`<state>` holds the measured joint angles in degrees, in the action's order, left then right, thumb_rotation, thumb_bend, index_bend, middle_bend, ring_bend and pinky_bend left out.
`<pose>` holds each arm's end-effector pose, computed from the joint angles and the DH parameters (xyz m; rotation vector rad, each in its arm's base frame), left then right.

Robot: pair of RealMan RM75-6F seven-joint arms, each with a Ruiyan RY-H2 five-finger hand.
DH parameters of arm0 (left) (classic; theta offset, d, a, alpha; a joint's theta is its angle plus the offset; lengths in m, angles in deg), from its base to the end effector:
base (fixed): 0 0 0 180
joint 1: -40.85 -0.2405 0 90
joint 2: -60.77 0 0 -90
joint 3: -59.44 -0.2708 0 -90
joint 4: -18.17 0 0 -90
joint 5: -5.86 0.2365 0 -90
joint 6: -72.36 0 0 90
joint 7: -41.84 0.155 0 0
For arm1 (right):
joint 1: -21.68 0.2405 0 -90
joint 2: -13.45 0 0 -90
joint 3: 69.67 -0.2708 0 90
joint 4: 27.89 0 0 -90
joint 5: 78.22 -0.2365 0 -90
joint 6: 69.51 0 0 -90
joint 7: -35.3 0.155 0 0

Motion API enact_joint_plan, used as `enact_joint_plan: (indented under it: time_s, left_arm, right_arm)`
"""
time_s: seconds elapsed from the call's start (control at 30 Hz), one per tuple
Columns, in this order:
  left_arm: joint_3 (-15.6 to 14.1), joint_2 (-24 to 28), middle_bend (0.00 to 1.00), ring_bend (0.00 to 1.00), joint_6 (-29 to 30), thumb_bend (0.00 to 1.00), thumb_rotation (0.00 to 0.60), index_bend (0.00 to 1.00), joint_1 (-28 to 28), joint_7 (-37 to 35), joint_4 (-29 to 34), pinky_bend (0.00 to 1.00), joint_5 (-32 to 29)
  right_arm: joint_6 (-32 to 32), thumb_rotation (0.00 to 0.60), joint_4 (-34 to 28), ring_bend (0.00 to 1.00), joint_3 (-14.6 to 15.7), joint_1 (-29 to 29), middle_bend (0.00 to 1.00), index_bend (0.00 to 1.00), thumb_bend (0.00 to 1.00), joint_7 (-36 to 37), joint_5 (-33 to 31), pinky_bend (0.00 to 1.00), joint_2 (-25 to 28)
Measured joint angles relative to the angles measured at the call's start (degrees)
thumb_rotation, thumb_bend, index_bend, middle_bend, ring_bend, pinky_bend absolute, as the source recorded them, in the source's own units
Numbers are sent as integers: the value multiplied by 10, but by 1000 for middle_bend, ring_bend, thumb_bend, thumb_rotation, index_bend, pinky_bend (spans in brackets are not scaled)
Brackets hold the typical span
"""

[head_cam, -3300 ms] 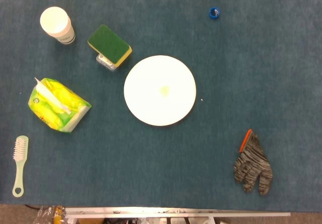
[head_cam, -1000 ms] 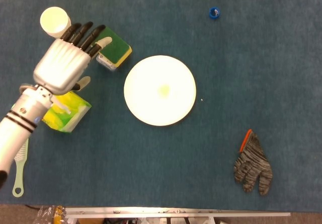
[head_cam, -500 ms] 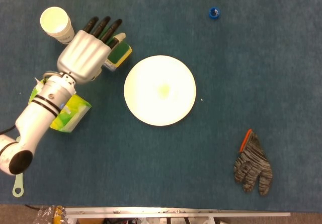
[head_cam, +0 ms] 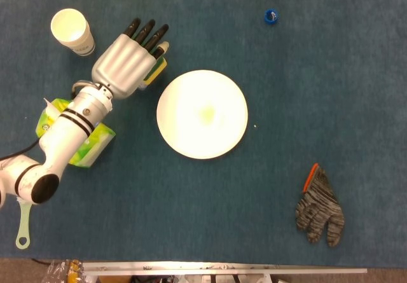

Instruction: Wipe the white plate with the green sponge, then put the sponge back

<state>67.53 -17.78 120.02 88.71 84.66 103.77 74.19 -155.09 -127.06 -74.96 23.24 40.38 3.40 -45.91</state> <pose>-0.1521 0.3958 -0.0042 -2.0940 -0.2750 -0.5629 -0.3323 -0.1843 0.1686 1.2211 -1.0183 0.9603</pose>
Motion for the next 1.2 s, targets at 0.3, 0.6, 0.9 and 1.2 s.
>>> enact_joint_plan:
  time_s: [0.3, 0.6, 0.9, 1.2]
  left_arm:
    - [-13, -16, 0, 0, -22, 236, 600, 163, 31, 51, -37, 56, -47]
    - [-26, -29, 0, 0, -35, 236, 600, 164, 60, 97, -61, 56, -122]
    - [-46, -46, 0, 0, -42, 241, 600, 168, 80, 110, -96, 56, -160]
    - [-61, -64, 0, 0, -48, 241, 600, 195, 92, 93, -131, 56, -161]
  right_arm:
    - [0, 600, -1, 0, -2, 0, 22, 0, 199, 1, -2, 212, 3]
    - [-1, 600, 3, 0, -4, -2, 22, 0, 199, 5, -6, 212, 3]
    - [0, 600, 4, 0, -5, -2, 22, 0, 199, 2, -9, 212, 4]
    - [2, 600, 4, 0, -7, -2, 23, 0, 199, -3, -15, 212, 4]
